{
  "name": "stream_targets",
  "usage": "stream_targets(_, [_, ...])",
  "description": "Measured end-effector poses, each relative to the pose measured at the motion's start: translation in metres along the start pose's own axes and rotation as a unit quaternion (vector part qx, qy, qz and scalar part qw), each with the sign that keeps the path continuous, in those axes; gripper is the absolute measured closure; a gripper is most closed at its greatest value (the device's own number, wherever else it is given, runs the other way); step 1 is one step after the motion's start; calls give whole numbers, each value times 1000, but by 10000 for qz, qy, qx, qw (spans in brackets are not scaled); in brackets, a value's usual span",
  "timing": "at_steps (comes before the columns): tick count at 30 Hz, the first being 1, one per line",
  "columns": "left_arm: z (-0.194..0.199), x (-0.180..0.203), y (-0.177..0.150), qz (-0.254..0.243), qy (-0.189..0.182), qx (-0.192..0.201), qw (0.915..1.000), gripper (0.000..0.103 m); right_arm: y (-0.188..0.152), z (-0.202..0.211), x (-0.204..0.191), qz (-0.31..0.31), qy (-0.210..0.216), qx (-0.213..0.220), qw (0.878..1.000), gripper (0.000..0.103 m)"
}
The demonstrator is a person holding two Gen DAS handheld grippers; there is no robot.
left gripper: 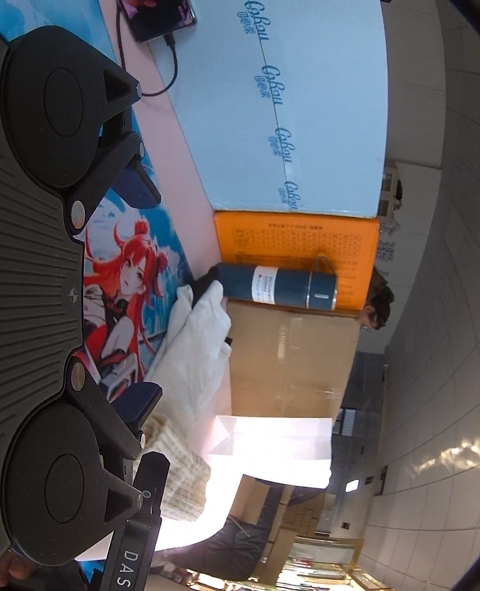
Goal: Fold clothes
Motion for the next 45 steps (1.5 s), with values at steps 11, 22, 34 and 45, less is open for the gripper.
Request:
stream_targets(11, [-12,-32,-26,1148,292,1205,9856,0,-23,-19,-10,114,-1683,734,9829,0])
stream_targets(22, [-2,-3,-31,-153,583,2119,9754,0,-36,-3,-33,876,-2726,2034,9363,0])
stream_targets(34, [2,5,-33,-524,658,2091,9743,0,-36,0,-27,798,-2785,2034,9353,0])
stream_targets(45, [0,3,-34,-492,678,2021,9758,0,-37,-1,-29,823,-2750,2033,9361,0])
Point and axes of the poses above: each gripper's, at about its wrist camera, not at the fingertips, and z roughly against the way its jaws point, x to its right, y to its top, the point moved 1 cm from there along -z, roughly the way its jaws point, and after that the axes turned 1 degree about x, right-handed, at the moved point
